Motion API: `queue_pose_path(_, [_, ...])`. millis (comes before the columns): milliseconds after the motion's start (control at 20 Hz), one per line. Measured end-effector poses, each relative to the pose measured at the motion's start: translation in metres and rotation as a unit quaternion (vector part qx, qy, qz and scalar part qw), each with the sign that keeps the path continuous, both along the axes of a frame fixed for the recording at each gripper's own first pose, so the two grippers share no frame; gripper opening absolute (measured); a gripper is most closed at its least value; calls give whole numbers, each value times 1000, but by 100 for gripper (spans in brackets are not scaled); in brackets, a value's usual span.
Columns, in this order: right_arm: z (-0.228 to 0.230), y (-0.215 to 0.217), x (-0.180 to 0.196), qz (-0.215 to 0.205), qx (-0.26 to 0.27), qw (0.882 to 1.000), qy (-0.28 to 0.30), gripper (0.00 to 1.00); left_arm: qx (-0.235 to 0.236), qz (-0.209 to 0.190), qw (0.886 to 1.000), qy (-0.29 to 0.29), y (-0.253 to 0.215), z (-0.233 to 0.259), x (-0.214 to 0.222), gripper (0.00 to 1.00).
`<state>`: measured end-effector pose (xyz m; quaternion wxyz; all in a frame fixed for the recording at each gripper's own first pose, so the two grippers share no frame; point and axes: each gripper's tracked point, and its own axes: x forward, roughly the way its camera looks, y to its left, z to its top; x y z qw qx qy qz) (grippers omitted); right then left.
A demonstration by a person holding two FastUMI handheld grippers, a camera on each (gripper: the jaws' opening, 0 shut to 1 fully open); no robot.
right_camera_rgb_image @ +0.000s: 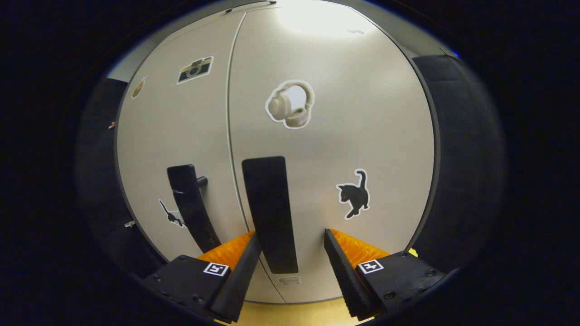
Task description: Open the right door of the double-door shoe cabinet with the right hand, and open the left door with the left hand.
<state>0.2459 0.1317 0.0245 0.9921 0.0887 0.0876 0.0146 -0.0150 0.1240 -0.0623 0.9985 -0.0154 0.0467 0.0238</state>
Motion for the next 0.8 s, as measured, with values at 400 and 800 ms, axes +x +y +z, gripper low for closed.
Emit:
queue_pose_path(400, [10,9,-3,2,-23,1000,-16,44,11,-9,1000,5,0,-2,-8,95])
queue_pose_path(800, [8,11,-3,26,-33,999,-7,17,-8,-12,1000,13,-10,-6,-28,95])
